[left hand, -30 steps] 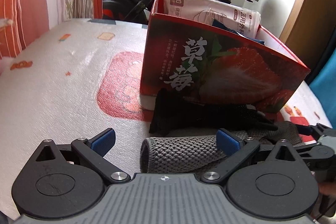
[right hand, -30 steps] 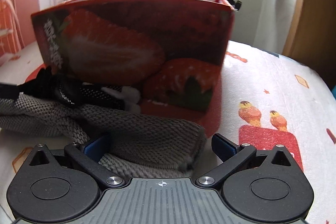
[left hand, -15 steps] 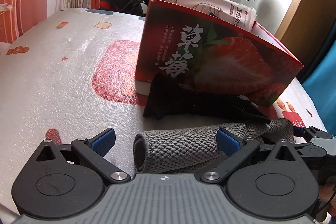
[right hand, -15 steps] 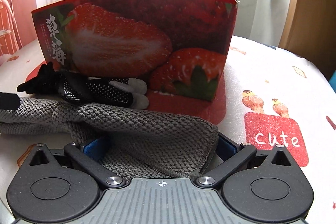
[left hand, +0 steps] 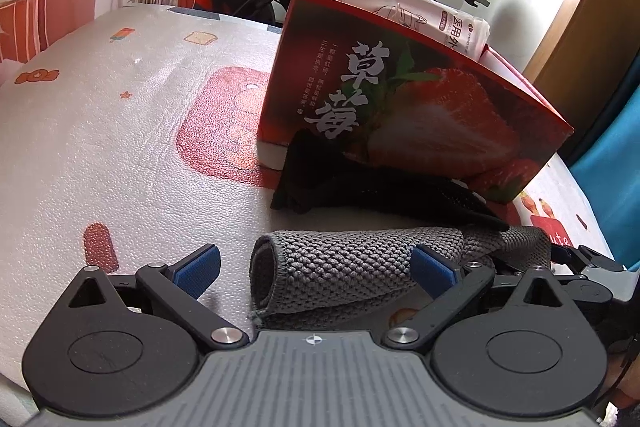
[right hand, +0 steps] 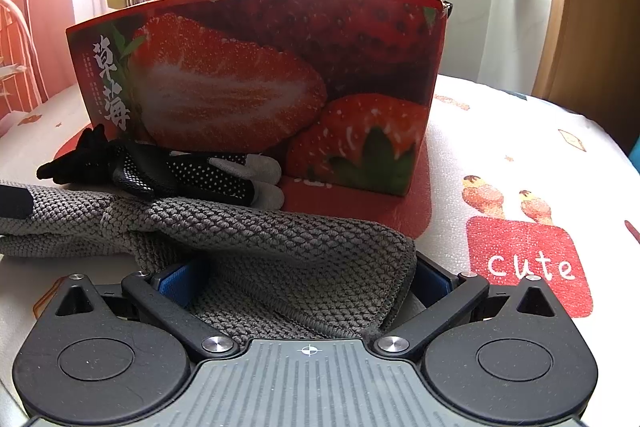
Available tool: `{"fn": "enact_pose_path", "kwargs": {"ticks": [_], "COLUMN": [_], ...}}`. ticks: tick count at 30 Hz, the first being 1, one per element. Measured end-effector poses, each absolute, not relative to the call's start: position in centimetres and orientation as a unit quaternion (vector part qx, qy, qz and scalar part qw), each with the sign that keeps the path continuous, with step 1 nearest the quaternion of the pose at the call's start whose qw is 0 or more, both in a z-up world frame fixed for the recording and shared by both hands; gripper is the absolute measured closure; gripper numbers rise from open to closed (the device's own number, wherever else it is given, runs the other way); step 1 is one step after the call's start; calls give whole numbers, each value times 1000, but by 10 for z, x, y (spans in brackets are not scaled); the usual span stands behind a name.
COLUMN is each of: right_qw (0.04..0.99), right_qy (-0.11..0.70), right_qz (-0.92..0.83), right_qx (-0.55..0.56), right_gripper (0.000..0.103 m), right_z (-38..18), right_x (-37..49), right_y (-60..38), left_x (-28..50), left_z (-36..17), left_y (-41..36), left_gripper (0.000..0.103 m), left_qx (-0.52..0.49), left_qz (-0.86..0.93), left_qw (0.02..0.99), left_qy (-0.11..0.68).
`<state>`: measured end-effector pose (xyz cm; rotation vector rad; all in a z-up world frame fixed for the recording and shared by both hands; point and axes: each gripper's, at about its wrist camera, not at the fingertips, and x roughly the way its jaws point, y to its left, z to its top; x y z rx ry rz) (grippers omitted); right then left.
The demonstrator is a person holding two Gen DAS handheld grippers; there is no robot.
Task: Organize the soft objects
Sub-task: 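Close the left gripper on the grey towel while the right gripper grasps its other end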
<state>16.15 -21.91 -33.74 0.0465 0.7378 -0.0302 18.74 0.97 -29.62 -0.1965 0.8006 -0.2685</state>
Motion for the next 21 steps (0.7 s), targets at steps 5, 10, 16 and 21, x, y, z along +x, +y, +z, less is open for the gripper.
{"fn": "enact_pose_path", "kwargs": {"ticks": [5, 10, 16, 21], "right_qw": [932, 932, 932, 932], "right_qy": [361, 362, 362, 362], "right_qz": [-15, -14, -14, -14], "right_qx": [22, 22, 22, 22], "right_gripper": [0, 0, 0, 0], "right_z": [-337, -336, -336, -336], "right_x": [162, 162, 162, 162], "right_y": [-219, -218, -218, -218], "left_x": [186, 185, 186, 186], "left_z": [-295, -295, -303, -305], "left_y": [6, 4, 8, 7], "left_gripper": [18, 27, 41, 42], "left_qx": [-88, -80, -86, -78], "left_qz": [-134, -134, -141, -143], "left_qw": [910, 912, 907, 908], "left_qy": [383, 379, 388, 386]}}
